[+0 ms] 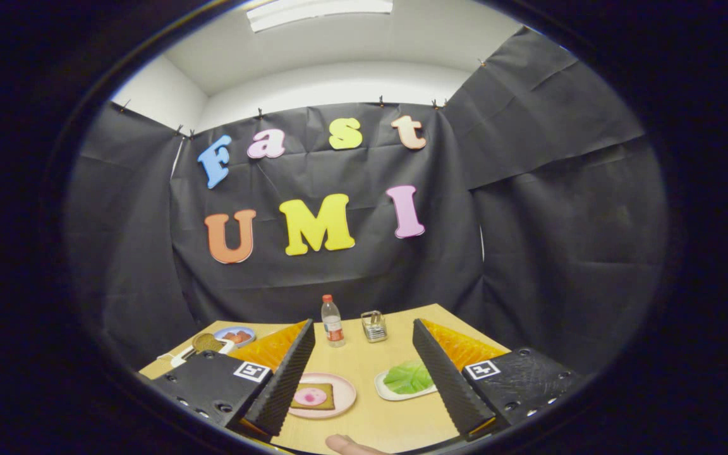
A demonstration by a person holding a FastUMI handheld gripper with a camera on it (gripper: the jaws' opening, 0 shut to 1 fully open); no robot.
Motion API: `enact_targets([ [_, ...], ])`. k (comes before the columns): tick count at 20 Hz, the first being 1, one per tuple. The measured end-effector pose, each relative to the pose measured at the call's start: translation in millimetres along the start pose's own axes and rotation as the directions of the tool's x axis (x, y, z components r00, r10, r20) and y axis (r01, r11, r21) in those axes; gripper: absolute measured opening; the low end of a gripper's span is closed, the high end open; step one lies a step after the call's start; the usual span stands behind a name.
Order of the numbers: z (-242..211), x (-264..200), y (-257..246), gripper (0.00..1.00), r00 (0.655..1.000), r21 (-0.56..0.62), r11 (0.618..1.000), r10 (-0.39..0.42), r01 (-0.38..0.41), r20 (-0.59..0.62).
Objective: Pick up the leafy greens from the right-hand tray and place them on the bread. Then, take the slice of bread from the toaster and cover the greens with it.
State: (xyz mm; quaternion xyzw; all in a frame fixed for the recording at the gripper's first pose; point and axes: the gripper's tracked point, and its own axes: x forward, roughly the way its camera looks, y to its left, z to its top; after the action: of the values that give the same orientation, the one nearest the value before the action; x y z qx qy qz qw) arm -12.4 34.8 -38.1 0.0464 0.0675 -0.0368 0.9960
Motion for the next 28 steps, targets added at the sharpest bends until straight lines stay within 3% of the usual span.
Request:
enact_targets([
  [4, -27.1, 37.0, -10.8, 0.95, 0.999, -0.055, 0.998, -0.010, 0.007, -0.047],
  [9, -68.3, 104.6, -52.9, 0.96, 0.988, -0.081, 0.994, -0.078, 0.068, -0.131],
  [15, -122.3, 186.7, -108.4, 0.96, 0.968, -0.220, 0.968, -0.162, 0.119, -0.192],
  [21, -187.7, 245.8, -140.0, 0.96, 0.934, -0.281, 0.956, -0.175, 0.085, -0.312],
  [28, -253.8, 282.5, -159.4, 0.96, 0.864, -0.332, 0.940, -0.235, 0.085, -0.446],
])
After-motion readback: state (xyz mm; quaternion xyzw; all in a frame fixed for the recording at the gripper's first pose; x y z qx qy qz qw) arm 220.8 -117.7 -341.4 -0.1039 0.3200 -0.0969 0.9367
